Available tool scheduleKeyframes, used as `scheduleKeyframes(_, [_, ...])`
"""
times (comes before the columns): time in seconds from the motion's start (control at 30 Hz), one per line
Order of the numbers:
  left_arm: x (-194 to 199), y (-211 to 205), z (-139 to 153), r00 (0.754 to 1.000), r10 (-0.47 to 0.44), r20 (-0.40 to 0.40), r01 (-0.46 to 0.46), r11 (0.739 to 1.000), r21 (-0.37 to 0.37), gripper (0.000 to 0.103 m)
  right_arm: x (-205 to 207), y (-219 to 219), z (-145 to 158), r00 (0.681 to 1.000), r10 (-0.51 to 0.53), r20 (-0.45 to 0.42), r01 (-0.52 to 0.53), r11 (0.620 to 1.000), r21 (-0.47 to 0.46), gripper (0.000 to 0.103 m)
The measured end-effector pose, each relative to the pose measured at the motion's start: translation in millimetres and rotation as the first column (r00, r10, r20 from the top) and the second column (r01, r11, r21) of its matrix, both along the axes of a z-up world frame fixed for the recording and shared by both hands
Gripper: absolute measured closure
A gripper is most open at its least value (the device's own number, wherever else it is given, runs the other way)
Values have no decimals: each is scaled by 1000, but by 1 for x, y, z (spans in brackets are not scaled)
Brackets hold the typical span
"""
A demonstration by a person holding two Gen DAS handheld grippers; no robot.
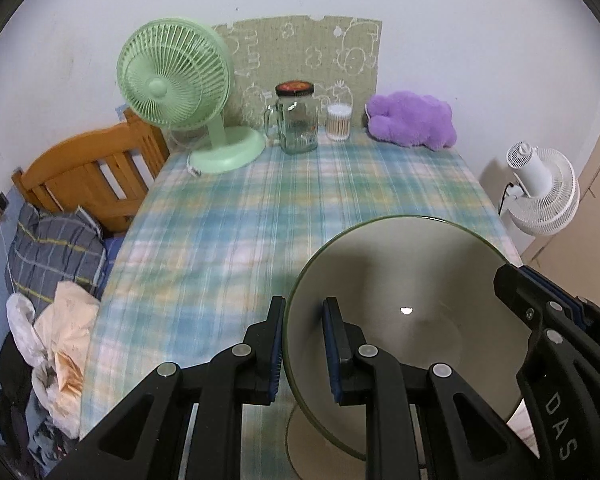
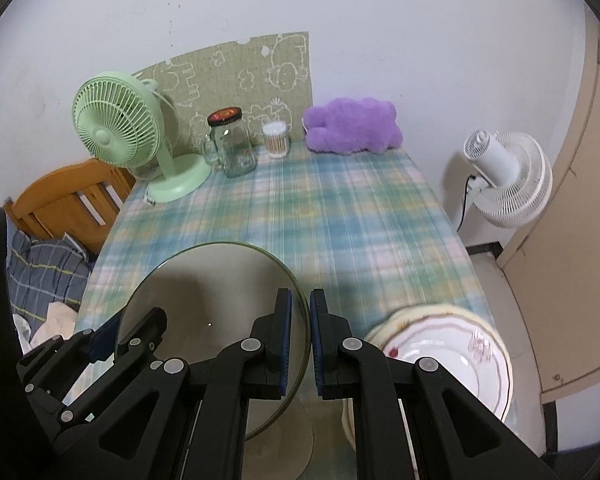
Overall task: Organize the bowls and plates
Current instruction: 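Lift the flower-patterned bowl with both grippers and carry it toward the plain bowls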
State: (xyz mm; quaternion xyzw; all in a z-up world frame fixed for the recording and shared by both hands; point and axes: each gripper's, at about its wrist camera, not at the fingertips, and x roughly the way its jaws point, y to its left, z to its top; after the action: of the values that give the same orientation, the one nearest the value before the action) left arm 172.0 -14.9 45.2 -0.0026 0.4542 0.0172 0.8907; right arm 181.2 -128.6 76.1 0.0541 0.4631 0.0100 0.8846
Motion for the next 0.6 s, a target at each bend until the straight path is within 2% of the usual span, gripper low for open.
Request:
scheduleKeyframes(0.3, [-27,-2,-20,999,-27,-35,27,1000,3,87,-32,4,-15,999,11,-46,-12,1000,-22,90])
scheduleKeyframes(0.6, [-40,3,-42,996,-31,-85,33,999,18,87,-45,12,-37,992,33,-123,-37,999,-32,90])
